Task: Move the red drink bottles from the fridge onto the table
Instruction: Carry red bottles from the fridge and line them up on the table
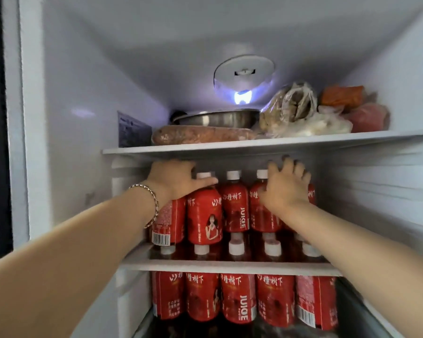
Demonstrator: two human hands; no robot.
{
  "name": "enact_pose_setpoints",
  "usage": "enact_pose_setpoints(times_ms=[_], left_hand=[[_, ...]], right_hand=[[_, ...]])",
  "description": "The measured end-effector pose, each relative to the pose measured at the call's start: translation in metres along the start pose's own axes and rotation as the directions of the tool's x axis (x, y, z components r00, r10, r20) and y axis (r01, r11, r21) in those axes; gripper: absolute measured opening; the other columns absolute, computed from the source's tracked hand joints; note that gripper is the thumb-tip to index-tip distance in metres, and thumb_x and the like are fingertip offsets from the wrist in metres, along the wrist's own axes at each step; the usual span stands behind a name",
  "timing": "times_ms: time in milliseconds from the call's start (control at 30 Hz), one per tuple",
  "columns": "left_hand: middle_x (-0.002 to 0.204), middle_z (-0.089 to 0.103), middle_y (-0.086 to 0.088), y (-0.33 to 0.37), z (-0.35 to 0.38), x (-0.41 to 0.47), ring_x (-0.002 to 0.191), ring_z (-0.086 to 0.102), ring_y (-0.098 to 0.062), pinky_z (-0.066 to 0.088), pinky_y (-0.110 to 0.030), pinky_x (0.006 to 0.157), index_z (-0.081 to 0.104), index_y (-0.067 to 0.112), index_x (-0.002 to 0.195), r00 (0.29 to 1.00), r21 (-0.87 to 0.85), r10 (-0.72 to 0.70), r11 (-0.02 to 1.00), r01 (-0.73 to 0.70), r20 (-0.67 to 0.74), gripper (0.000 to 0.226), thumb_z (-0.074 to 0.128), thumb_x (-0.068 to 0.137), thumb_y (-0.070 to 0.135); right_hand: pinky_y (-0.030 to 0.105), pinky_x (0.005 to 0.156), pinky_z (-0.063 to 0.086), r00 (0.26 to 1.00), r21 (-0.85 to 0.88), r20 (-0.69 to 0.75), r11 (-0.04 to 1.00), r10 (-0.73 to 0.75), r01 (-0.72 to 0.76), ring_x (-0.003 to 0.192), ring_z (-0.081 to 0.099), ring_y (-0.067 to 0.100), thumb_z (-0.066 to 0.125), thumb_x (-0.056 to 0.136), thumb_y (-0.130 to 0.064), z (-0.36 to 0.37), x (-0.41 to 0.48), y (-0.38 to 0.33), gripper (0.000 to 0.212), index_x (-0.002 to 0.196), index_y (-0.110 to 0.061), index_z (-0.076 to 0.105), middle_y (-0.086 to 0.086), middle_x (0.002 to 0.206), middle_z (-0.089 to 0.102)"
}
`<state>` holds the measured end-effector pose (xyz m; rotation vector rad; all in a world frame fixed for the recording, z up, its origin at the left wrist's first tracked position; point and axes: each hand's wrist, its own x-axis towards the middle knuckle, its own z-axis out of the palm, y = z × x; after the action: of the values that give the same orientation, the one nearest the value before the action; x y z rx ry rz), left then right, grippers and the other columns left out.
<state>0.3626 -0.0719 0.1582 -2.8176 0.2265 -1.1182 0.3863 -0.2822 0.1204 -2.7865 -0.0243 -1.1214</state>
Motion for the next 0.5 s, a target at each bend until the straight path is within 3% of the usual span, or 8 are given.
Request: enact_pose_setpoints(times_ms=[133, 233, 333, 433, 500], left_hand=[[0.124, 0.059, 0.001, 0.001, -0.002, 0.013, 0.112, 0.054, -0.021, 0.045, -0.039, 0.096, 0.053, 0.030, 0.121, 0.971, -0.002, 0.119, 0.993, -0.121, 0.209, 0.064, 0.037, 0.078, 0.075], [0.108, 0.062, 0.002, 0.009, -0.007, 0.017, 0.099, 0.057, -0.020, 0.048, -0.039, 0.088, 0.053, 0.027, 0.111, 0.938, -0.019, 0.193, 0.980, -0.196, 0.288, 0.036, 0.041, 0.091, 0.055], [0.101, 0.059, 0.001, 0.019, -0.007, 0.017, 0.093, 0.055, -0.019, 0.046, -0.033, 0.080, 0.052, 0.020, 0.105, 0.937, -0.026, 0.227, 0.973, -0.228, 0.265, 0.028, 0.045, 0.093, 0.045], [0.092, 0.052, 0.004, 0.027, -0.007, 0.011, 0.088, 0.052, -0.018, 0.036, -0.026, 0.071, 0.053, 0.019, 0.103, 0.962, -0.016, 0.229, 0.973, -0.229, 0.149, 0.033, 0.045, 0.092, 0.048], [0.097, 0.060, -0.001, 0.029, -0.010, 0.004, 0.094, 0.057, -0.023, 0.038, -0.027, 0.070, 0.055, 0.018, 0.106, 0.975, 0.016, 0.205, 0.978, -0.207, 0.081, 0.035, 0.045, 0.093, 0.048]], right_hand=[[0.050, 0.106, 0.028, 0.986, 0.108, 0.108, 0.984, 0.129, -0.141, 0.133, 0.027, 0.042, 0.043, 0.093, -0.045, 0.007, 0.020, 0.021, 0.055, 0.142, -0.022, 0.033, 0.015, 0.149, 0.022], [0.046, 0.101, 0.035, 0.989, 0.048, 0.128, 0.996, 0.073, -0.079, 0.128, 0.035, 0.038, 0.043, 0.095, -0.041, 0.010, 0.027, 0.033, 0.045, 0.133, -0.017, 0.046, 0.013, 0.142, 0.030], [0.043, 0.096, 0.041, 0.997, -0.025, 0.070, 0.999, 0.024, -0.023, 0.125, 0.037, 0.037, 0.051, 0.093, -0.036, 0.008, 0.026, 0.036, 0.045, 0.130, -0.013, 0.046, 0.017, 0.136, 0.036], [0.038, 0.086, 0.046, 0.998, 0.038, -0.010, 0.997, 0.062, -0.061, 0.118, 0.047, 0.034, 0.057, 0.088, -0.035, -0.003, 0.019, 0.034, 0.047, 0.128, -0.011, 0.046, 0.018, 0.129, 0.043], [0.035, 0.079, 0.046, 0.998, 0.006, -0.050, 0.999, 0.040, -0.040, 0.110, 0.055, 0.033, 0.055, 0.090, -0.034, -0.012, 0.012, 0.031, 0.041, 0.123, -0.010, 0.052, 0.017, 0.123, 0.050]])
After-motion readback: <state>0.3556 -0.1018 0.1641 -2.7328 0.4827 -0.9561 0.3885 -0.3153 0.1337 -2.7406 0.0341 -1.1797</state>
